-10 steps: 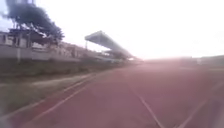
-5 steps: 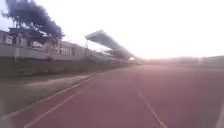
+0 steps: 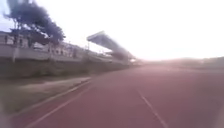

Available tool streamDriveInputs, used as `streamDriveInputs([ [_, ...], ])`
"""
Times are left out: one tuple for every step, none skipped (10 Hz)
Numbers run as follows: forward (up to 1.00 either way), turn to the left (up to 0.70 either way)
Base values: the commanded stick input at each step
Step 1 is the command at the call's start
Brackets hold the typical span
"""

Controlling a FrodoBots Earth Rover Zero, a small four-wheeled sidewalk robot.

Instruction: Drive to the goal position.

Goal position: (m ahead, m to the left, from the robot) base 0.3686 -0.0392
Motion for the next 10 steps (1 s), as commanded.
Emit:
streamDriveInputs([
  [0.7, 0.0],
  [0.7, 0.0],
  [0.7, 0.0],
  [0.7, 0.0],
  [0.7, 0.0],
  [0.7, 0.0],
  [0.7, 0.0],
  [0.7, 0.0],
  [0.7, 0.0],
  [0.7, 0.0],
])
